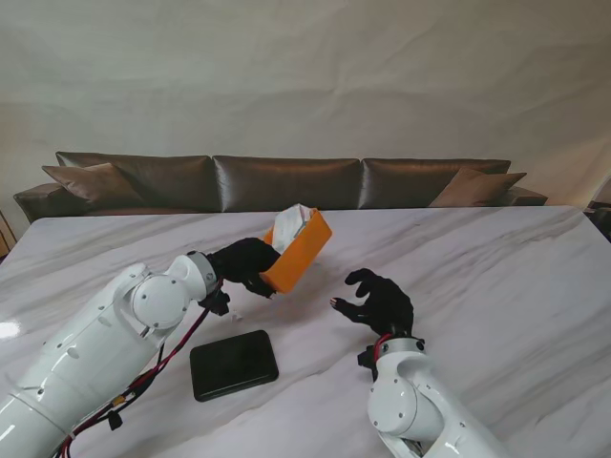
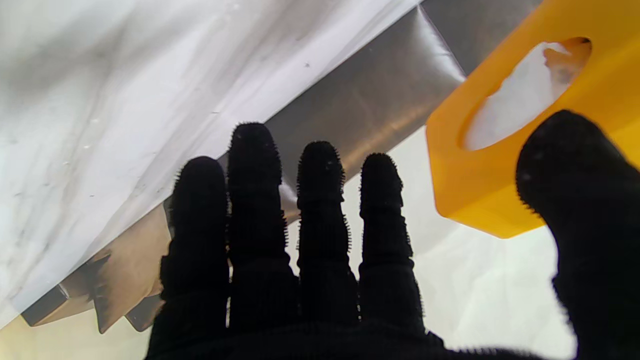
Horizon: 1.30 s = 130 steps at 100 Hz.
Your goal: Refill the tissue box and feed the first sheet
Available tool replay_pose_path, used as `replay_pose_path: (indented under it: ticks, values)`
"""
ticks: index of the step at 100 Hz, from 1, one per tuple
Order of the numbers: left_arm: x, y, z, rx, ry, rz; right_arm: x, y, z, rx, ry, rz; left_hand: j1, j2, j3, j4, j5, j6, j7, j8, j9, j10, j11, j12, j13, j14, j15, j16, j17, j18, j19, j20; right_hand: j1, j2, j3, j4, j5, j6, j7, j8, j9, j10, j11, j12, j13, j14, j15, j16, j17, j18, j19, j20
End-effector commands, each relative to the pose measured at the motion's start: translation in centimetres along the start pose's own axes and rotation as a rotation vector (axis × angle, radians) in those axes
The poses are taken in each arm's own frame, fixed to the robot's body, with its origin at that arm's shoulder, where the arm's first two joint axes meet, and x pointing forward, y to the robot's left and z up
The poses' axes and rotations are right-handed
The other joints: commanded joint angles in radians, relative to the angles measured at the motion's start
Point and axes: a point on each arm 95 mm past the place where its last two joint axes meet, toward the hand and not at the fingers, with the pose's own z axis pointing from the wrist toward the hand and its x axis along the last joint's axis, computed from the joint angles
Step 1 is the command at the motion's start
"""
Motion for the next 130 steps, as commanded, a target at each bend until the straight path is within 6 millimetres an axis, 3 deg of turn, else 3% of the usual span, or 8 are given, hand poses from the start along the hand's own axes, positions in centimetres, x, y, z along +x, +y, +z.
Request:
replay_pose_path:
  ticks: [1,37,65,69,73,75,81,130]
  values:
    - [0.3,0.4,-0.2,-0.019,0.006,0.005,1.1,-1.0,-0.4,-0.002,0.012,0.030,0.179,0.113,0.278,0.194,0.030,-0.019,0.027,0.028,0.102,0.015,0.058,-0.010,0.123,-0.005,0.064,-0.011,0.029,-0.198,0.596,-0.009,-0.020,-0.022,0.005,-0.020,-0.051,-0.005,0.003,0.007,0.034,-0.004,0.033,0.026,0.027,0.013,0.036,0.019,0.010,0.015,0.042,0.026]
    - [0.6,2.9,-0.9,-0.056,0.073,-0.251,1.7,-3.1,-1.2,-0.023,-0.005,0.098,0.179,0.133,0.256,0.200,0.018,-0.019,0.013,0.044,0.098,0.015,0.054,-0.008,0.120,-0.003,0.059,-0.009,0.029,-0.194,0.596,0.000,-0.112,0.038,-0.014,-0.038,-0.068,0.018,0.034,-0.003,0.048,-0.006,0.090,0.055,0.111,0.034,0.089,0.036,0.074,0.036,0.091,0.050]
    - [0.4,3.9,-1.9,-0.082,0.089,-0.360,2.0,-4.2,-1.4,0.007,-0.002,0.205,0.181,0.145,0.239,0.211,0.011,-0.016,0.003,0.059,0.093,0.016,0.050,-0.002,0.117,-0.001,0.055,-0.005,0.026,-0.192,0.588,0.015,-0.080,0.201,-0.178,0.012,-0.017,0.007,0.035,-0.011,0.076,0.030,0.083,0.066,0.122,0.066,0.113,0.044,0.066,0.071,0.115,0.061]
    - [0.4,3.9,-2.0,-0.084,0.092,-0.371,2.1,-4.4,-1.4,0.012,0.005,0.208,0.181,0.146,0.238,0.213,0.011,-0.016,0.002,0.061,0.092,0.016,0.049,-0.002,0.117,-0.001,0.055,-0.005,0.026,-0.191,0.588,0.017,-0.055,0.232,-0.233,0.029,-0.014,0.007,0.031,-0.011,0.078,0.030,0.080,0.068,0.122,0.064,0.115,0.044,0.067,0.073,0.116,0.063]
    - [0.4,4.0,-2.1,-0.088,0.095,-0.383,2.1,-4.5,-1.4,0.017,0.010,0.214,0.181,0.149,0.235,0.214,0.011,-0.016,0.001,0.062,0.090,0.015,0.048,-0.001,0.117,-0.001,0.054,-0.004,0.026,-0.191,0.587,0.020,-0.043,0.307,-0.353,0.081,-0.010,0.004,0.028,-0.008,0.079,0.030,0.078,0.070,0.122,0.063,0.116,0.045,0.067,0.072,0.115,0.064]
    - [0.4,4.0,-2.1,-0.090,0.096,-0.389,2.2,-4.6,-1.5,0.019,0.012,0.218,0.181,0.149,0.235,0.215,0.011,-0.016,0.001,0.063,0.090,0.015,0.048,-0.001,0.117,-0.001,0.054,-0.004,0.026,-0.191,0.587,0.020,-0.094,0.283,-0.332,0.118,-0.007,0.002,0.027,-0.007,0.080,0.031,0.077,0.070,0.123,0.063,0.117,0.045,0.067,0.072,0.115,0.064]
    - [0.4,4.0,-2.3,-0.094,0.101,-0.405,2.4,-4.8,-1.5,0.023,0.013,0.231,0.181,0.151,0.231,0.216,0.008,-0.015,-0.002,0.065,0.090,0.015,0.047,0.000,0.115,-0.001,0.053,-0.004,0.027,-0.191,0.586,0.024,-0.131,0.231,-0.258,0.149,0.008,0.004,0.028,-0.005,0.084,0.035,0.076,0.070,0.122,0.066,0.118,0.046,0.066,0.073,0.115,0.064]
    - [0.8,4.3,-2.2,-0.119,0.125,-0.457,2.7,-5.8,-1.6,0.029,0.006,0.254,0.183,0.165,0.210,0.226,0.002,-0.012,-0.011,0.079,0.084,0.015,0.042,0.006,0.112,0.000,0.047,0.000,0.030,-0.187,0.577,0.059,-0.071,0.181,-0.238,0.170,0.056,0.011,0.033,-0.001,0.118,0.032,0.085,0.073,0.152,0.054,0.150,0.056,0.088,0.071,0.136,0.074]
